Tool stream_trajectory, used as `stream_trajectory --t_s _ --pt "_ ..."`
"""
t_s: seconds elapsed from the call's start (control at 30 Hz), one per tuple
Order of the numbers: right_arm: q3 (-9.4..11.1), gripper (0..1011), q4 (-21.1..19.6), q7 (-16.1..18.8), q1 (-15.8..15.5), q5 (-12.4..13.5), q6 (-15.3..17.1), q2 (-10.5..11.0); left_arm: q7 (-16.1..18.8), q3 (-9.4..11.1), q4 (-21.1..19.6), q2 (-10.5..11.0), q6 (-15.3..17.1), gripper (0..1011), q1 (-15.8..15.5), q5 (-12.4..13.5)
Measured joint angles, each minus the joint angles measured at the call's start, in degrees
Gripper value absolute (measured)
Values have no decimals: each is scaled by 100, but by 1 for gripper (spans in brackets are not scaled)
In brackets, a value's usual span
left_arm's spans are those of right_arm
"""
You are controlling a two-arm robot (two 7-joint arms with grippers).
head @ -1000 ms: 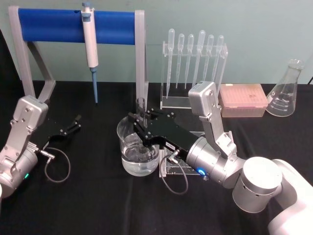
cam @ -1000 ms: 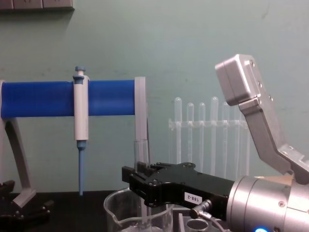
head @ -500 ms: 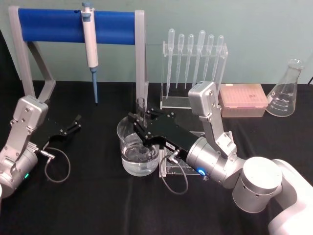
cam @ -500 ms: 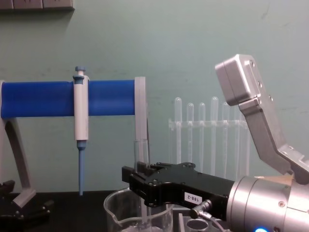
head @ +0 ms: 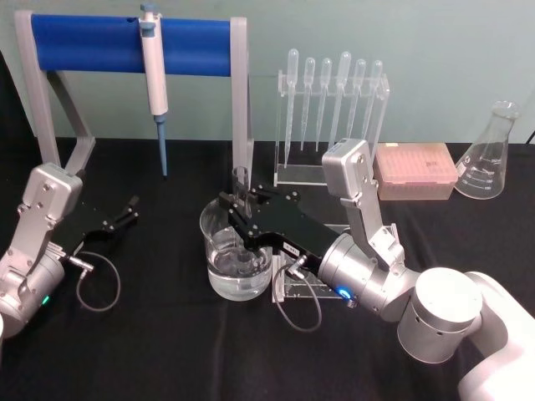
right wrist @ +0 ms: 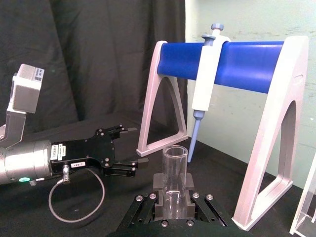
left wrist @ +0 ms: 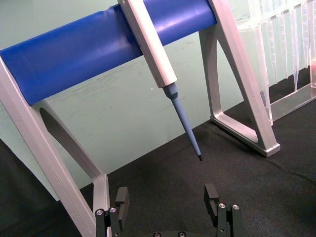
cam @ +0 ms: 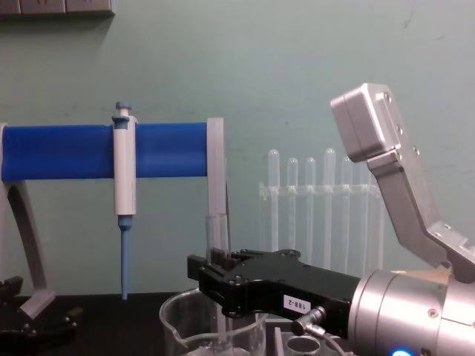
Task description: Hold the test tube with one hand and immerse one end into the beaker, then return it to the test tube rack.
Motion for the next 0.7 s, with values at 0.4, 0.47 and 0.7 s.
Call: stream_trajectory --t_s 0.4,0.47,0.7 --pt "0 225 0 0 0 0 0 0 0 0 0 0 0 1000 0 0" --pt "0 225 0 0 0 0 0 0 0 0 0 0 0 1000 0 0" --pt "0 225 0 0 0 0 0 0 0 0 0 0 0 1000 0 0"
